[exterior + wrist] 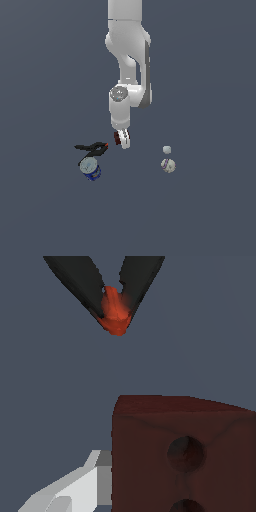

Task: Pick up a designated object from a clutter of objects.

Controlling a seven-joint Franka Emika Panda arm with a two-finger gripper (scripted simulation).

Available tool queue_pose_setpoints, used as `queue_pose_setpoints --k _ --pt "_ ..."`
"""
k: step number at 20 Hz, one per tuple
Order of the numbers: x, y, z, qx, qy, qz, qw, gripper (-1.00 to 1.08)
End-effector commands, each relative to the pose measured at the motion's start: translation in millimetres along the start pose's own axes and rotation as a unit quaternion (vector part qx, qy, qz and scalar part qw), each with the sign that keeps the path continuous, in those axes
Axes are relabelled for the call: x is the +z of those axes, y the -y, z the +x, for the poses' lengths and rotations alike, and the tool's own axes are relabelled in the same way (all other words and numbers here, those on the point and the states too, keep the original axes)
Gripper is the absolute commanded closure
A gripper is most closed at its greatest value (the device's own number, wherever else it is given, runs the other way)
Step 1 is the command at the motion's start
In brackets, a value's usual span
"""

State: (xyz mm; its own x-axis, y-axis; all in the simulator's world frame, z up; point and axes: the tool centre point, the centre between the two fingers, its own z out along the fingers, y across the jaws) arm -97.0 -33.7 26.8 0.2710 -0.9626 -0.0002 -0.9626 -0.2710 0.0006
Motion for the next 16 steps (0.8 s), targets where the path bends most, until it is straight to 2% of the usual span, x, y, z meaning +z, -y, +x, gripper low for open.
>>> queue_pose_setpoints --k 1,9,16 --pt "-0.1 0.0 0.0 0.0 0.0 0.0 1.0 1.08" --pt "-12.7 8.0 -0.6 0.0 0.0 0.0 1.0 1.08" --pt "-44.9 28.1 -1.4 0.0 -0.001 0.0 1.0 1.08"
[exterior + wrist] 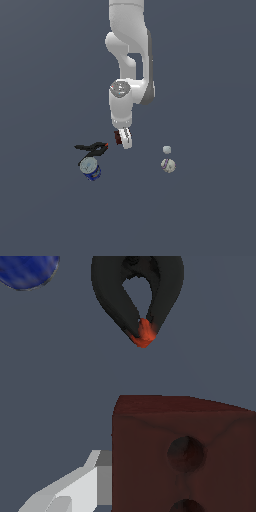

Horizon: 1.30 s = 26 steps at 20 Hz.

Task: Pick up a designated object from a clutter of objects.

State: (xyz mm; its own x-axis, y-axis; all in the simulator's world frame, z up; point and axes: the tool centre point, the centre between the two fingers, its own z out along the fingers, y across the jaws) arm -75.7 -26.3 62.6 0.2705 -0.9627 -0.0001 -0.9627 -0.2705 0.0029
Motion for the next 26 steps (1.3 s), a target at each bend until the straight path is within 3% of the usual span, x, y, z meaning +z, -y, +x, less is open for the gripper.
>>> queue_pose_setpoints --k 1,26 --pt "-15.3 9.6 -0.2 0.0 -0.001 0.001 1.0 1.08" --pt "-212.8 137.6 -6.0 0.0 -0.001 0.001 1.0 1.08"
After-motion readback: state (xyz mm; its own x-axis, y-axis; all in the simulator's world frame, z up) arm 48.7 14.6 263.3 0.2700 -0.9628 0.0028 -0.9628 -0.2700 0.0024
